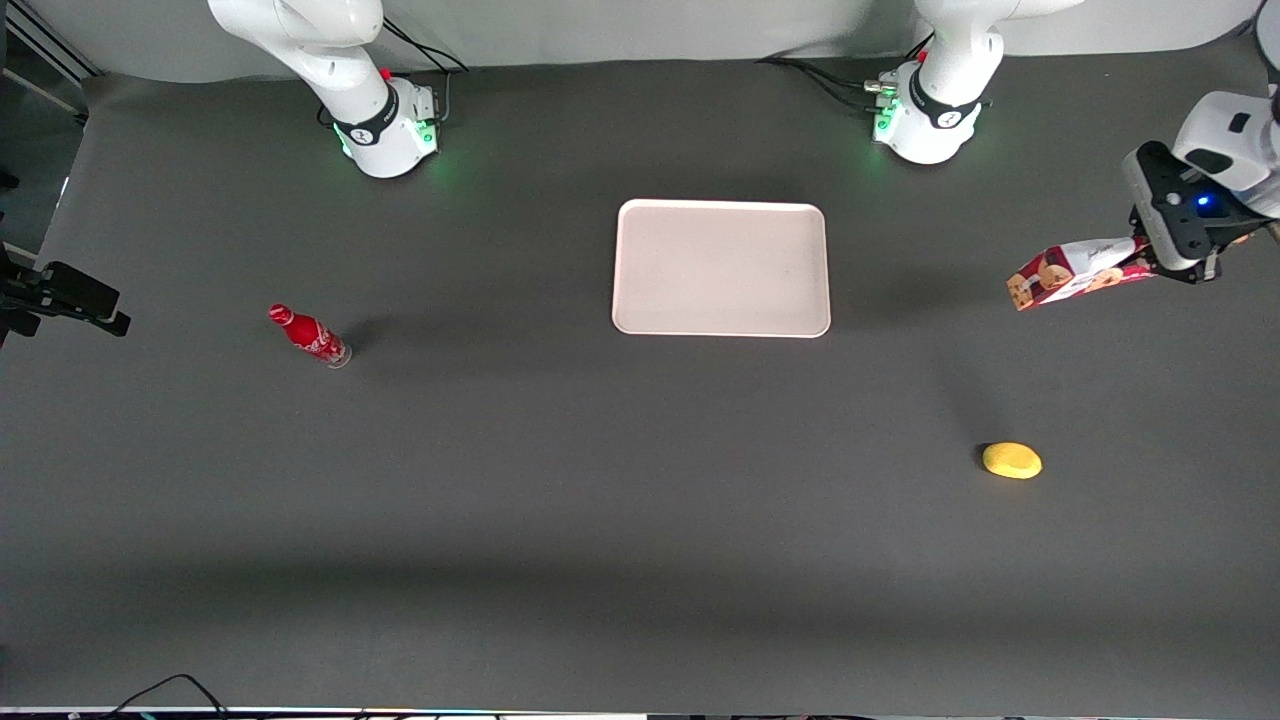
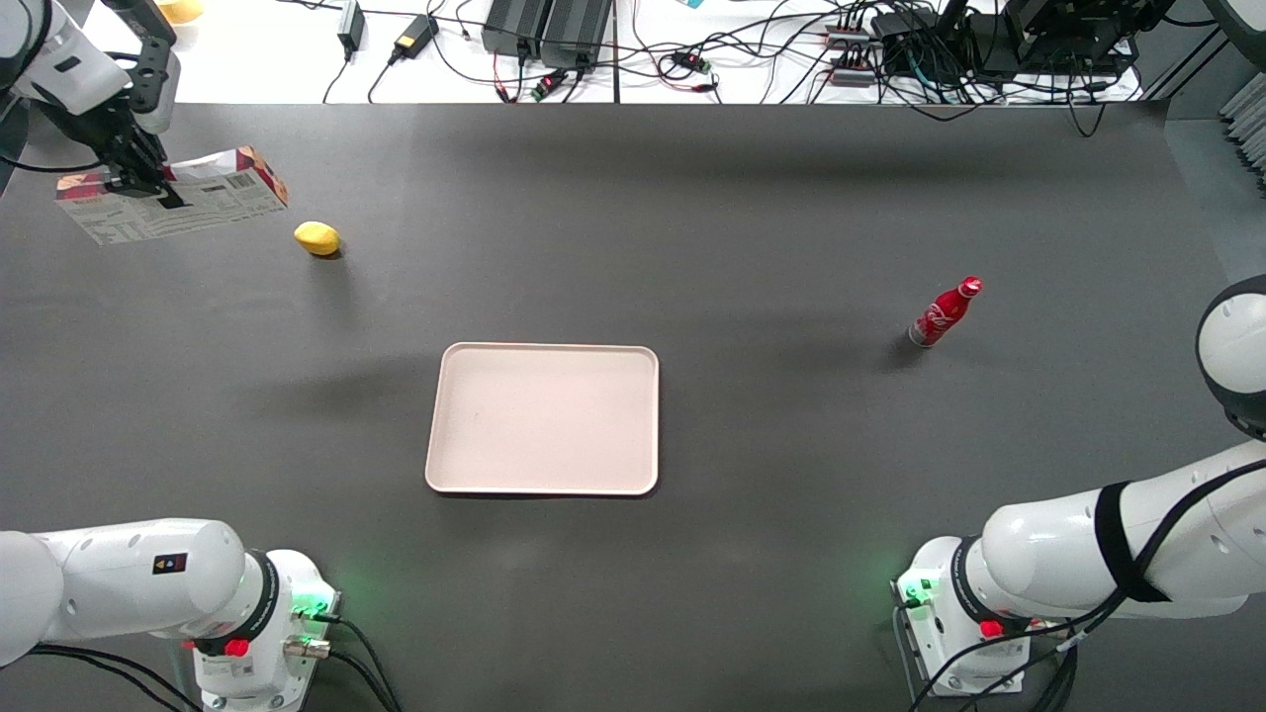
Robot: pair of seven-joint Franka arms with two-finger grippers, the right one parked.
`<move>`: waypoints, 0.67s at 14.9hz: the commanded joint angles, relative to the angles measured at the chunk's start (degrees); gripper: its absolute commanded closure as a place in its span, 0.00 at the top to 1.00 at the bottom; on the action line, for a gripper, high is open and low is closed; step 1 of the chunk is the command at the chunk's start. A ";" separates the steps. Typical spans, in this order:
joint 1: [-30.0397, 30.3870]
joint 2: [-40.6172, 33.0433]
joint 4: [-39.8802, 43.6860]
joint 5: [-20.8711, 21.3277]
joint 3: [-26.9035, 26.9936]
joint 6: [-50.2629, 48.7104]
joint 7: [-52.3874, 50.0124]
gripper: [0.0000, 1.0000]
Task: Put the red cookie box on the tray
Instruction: 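Lift the cookie box upright with the left gripper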
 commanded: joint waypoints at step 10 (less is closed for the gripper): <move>-4.23 -2.94 -0.65 -0.24 -8.47 -4.33 -47.06 0.00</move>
